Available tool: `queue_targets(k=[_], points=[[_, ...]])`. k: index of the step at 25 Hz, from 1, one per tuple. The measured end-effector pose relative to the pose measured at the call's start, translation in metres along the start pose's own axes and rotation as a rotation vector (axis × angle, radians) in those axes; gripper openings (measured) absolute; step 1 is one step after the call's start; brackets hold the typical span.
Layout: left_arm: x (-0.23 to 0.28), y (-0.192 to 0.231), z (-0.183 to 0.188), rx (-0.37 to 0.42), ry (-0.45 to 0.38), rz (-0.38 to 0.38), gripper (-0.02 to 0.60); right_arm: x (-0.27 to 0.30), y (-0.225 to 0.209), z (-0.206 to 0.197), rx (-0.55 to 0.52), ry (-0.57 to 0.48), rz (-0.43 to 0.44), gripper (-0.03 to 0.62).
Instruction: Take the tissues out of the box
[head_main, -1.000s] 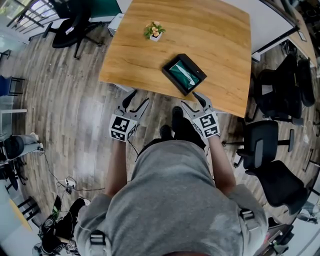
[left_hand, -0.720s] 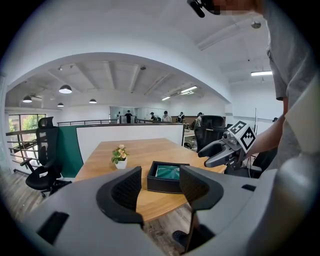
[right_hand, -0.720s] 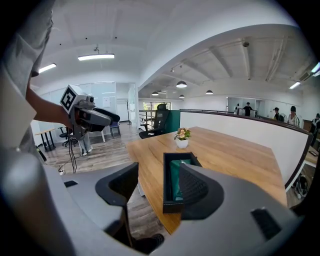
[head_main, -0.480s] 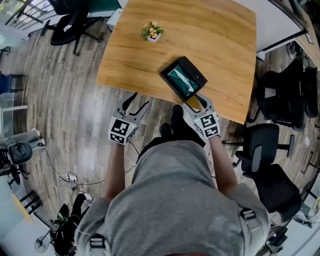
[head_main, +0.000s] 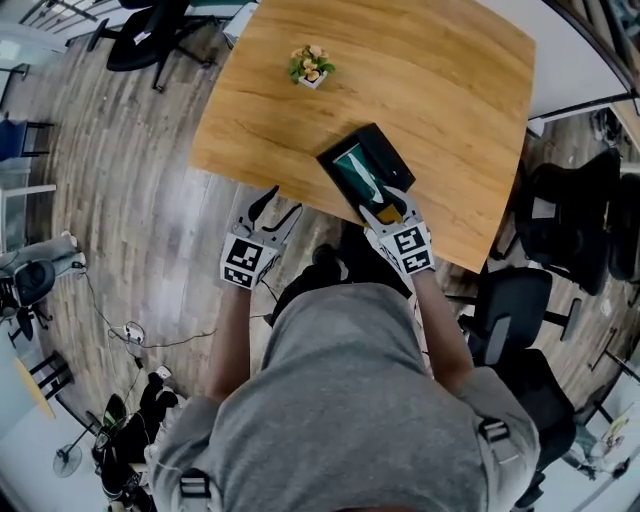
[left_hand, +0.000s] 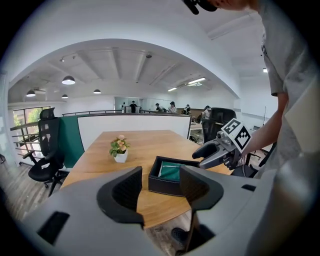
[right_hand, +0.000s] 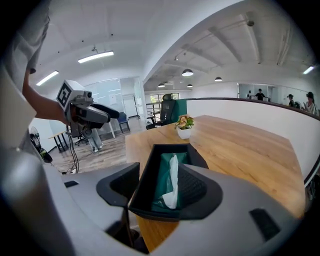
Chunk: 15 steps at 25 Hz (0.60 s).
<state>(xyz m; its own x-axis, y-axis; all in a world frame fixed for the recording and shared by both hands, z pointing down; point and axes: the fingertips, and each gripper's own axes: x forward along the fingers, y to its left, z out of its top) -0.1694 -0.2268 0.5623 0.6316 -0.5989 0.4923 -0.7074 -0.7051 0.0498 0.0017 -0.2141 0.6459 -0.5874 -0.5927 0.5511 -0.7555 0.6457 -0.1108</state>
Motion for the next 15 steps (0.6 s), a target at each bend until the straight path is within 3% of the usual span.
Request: queue_targets(k=[8,15], points=[[0.019,-0.006,-0.003,-0.034,0.007,0.018,0.247,0.026,-0.016,0.004,-0.023,0.012,0.004,0.244],[0.034,0.005,-0.021,-0.072,0.031,-0.002,0.248,0.046,-0.015,-0.006,-0.012,0.103,0.004,0.258]])
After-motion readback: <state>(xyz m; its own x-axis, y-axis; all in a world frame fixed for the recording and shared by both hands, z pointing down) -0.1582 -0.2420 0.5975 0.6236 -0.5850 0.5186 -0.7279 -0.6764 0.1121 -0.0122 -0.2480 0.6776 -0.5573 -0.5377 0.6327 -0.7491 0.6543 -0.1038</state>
